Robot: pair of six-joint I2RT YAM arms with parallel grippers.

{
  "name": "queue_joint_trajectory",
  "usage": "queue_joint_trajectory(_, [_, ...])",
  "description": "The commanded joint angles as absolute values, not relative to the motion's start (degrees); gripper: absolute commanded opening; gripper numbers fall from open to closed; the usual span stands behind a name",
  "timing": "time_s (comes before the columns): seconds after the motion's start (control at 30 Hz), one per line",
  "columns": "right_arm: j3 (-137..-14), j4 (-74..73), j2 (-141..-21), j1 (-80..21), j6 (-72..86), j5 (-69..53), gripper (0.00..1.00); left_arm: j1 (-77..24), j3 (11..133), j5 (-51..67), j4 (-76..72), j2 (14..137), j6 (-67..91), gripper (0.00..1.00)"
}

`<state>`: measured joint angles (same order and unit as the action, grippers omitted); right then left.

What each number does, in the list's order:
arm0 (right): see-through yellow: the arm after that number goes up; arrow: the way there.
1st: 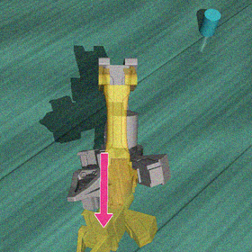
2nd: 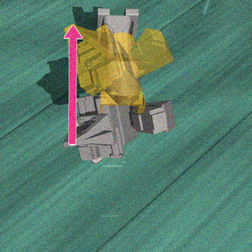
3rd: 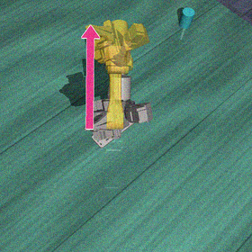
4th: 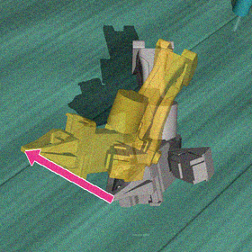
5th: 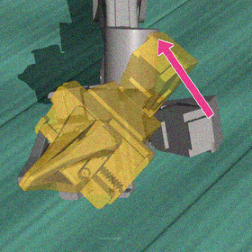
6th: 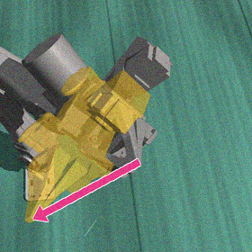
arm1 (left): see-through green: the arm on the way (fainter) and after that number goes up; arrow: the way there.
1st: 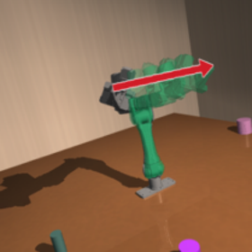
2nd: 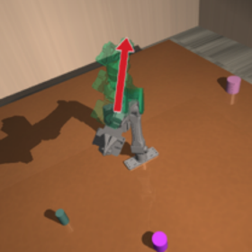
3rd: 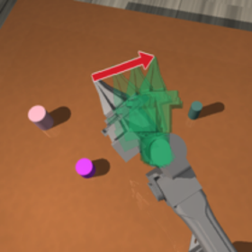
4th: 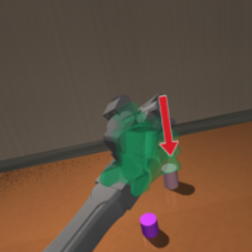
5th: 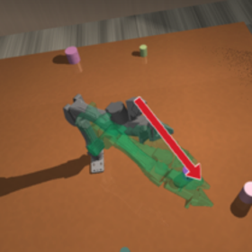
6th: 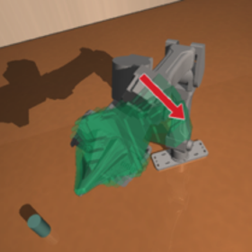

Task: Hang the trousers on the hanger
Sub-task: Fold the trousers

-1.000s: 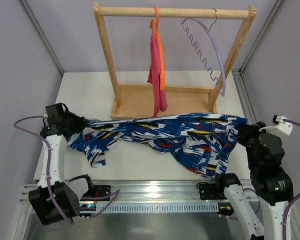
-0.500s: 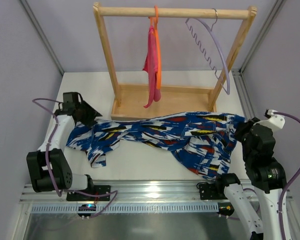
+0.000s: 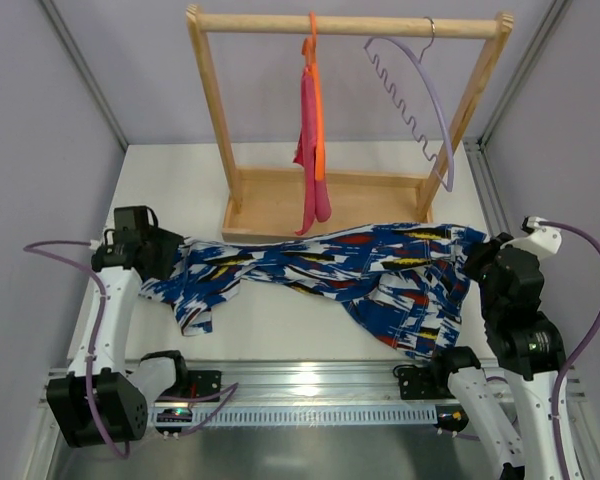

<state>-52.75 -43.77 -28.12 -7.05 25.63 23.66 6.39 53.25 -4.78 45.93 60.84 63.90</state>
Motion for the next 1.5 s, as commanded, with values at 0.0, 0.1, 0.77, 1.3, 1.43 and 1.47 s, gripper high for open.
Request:
queue_joint_trajectory(0.0, [-52.39,-39.29,-27.77,-6.86,25.57,22.42,0.04,6.42,49.84,-0.18,48.51,59.94,76.0,0.64])
queue_joint_trajectory(0.1, [-51.77,-39.11,-27.07,-6.86,25.84,21.97,0.04,6.42,47.04,1.41,48.52,60.11,81.9,0.66])
queue_joint_trajectory(0.77, [-50.36,-38.15,-25.31,-6.77,25.14,20.65,0.04,6.42,38.85,-8.53,45.62,57.64,108.37,0.82])
queue_joint_trajectory(1.3, [-50.27,-38.06,-24.7,-6.77,24.35,21.36,0.04,6.42,35.16,-11.16,37.53,60.73,107.84,0.34])
queue_joint_trajectory(1.43, [-50.62,-37.88,-24.87,-6.77,24.35,21.36,0.04,6.42,34.28,-12.13,35.33,60.64,107.05,0.18])
queue_joint_trajectory(1.47, [-50.71,-37.97,-24.87,-6.85,24.26,21.36,0.04,6.5,34.36,-12.22,35.07,60.64,106.79,0.13])
